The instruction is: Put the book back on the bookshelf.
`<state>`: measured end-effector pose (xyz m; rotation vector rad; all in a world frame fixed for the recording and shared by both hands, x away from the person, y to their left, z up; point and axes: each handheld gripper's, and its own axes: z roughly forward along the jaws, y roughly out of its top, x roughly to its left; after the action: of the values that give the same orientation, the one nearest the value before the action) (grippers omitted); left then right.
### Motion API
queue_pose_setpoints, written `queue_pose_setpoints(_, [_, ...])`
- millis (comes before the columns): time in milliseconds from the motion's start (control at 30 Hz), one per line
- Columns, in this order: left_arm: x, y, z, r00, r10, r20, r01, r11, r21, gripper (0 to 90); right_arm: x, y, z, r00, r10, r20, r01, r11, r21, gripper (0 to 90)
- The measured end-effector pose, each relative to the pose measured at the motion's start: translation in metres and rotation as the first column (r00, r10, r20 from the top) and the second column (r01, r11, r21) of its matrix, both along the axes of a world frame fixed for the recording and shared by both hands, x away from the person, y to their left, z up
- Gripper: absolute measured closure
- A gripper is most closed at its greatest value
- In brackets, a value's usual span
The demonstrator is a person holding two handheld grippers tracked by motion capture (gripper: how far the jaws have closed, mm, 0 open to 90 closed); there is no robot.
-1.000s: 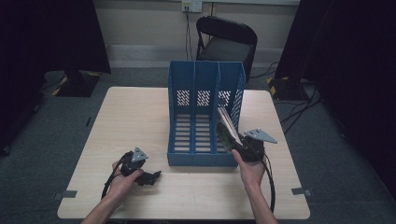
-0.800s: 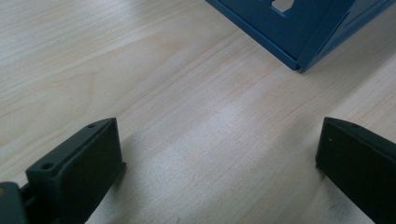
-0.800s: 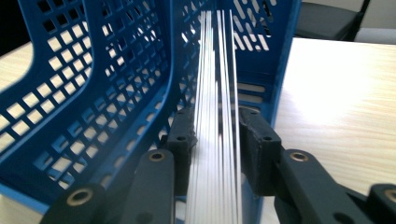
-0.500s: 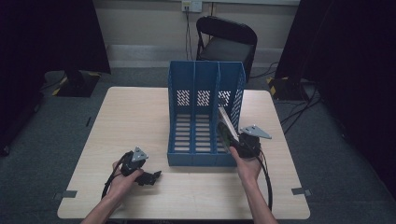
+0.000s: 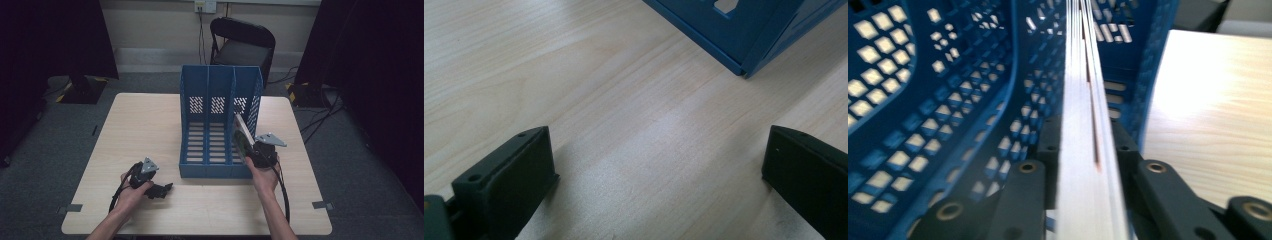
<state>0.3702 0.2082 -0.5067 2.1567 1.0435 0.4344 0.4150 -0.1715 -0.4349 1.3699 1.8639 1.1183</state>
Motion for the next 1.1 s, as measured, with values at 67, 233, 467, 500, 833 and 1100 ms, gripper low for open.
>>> queue_pose_setpoints(67, [0.000,0.000,0.000,1.0000,0.000,0.000,0.000,1.0000,0.000,0.0,0.000,0.000,0.000,1.0000,-0.001,0.001,0.001,1.0000,0.001,76.3])
queue_pose_setpoints(233, [0.000,0.000,0.000,1.0000,-0.001,0.000,0.001,1.0000,0.000,0.0,0.000,0.002,-0.001,0.9996,-0.027,0.013,0.027,0.9996,0.005,76.6])
queue_pose_setpoints(467, [0.000,0.000,0.000,1.0000,-0.003,-0.001,0.003,1.0000,0.002,0.0,-0.001,0.003,0.000,0.9983,-0.053,0.024,0.053,0.9985,0.013,76.7])
queue_pose_setpoints(500, [0.000,0.000,0.000,1.0000,-0.003,-0.001,0.003,1.0000,0.002,0.0,-0.001,0.003,0.000,0.9983,-0.053,0.024,0.053,0.9985,0.013,76.7])
queue_pose_setpoints(833, [0.000,0.000,0.000,1.0000,-0.003,0.000,0.003,1.0000,0.002,0.0,-0.002,0.005,0.001,0.9907,-0.131,0.037,0.130,0.9909,0.034,76.8])
queue_pose_setpoints(1100, [0.000,0.000,0.000,1.0000,-0.003,0.000,0.003,1.0000,0.002,0.0,-0.001,0.008,0.010,0.9823,-0.178,0.058,0.177,0.9838,0.031,76.8])
